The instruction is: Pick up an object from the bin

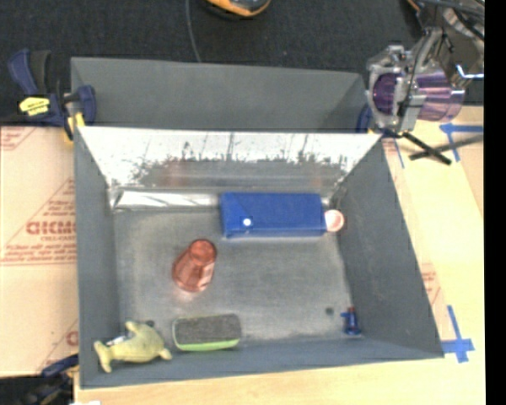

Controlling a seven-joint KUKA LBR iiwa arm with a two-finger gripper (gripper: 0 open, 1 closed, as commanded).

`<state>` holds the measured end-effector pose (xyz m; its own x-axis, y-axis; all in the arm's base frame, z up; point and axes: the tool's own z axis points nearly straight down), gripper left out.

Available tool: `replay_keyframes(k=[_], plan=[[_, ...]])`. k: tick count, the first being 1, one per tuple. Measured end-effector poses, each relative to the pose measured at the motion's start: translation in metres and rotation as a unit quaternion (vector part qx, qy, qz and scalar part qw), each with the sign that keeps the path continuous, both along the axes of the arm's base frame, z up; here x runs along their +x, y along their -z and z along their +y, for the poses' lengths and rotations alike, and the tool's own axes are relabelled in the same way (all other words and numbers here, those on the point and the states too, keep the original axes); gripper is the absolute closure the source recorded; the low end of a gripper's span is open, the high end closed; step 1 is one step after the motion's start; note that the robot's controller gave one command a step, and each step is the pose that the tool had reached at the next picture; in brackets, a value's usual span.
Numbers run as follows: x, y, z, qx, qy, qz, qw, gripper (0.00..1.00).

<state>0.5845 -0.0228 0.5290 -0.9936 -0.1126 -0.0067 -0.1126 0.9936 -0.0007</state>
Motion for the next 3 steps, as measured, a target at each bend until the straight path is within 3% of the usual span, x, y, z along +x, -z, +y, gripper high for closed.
replay_keyframes(k=[1, 2, 3], plan=[[0.034, -0.046, 0.000, 0.000, 0.032, 0.0056, 0.9995, 0.00], [-0.007, -0.007, -0.052, -0.001, -0.062, -0.0011, 0.9981, 0.00], [-0.007, 0.019, 0.004, 0.000, -0.034, -0.0020, 0.9994, 0.00]])
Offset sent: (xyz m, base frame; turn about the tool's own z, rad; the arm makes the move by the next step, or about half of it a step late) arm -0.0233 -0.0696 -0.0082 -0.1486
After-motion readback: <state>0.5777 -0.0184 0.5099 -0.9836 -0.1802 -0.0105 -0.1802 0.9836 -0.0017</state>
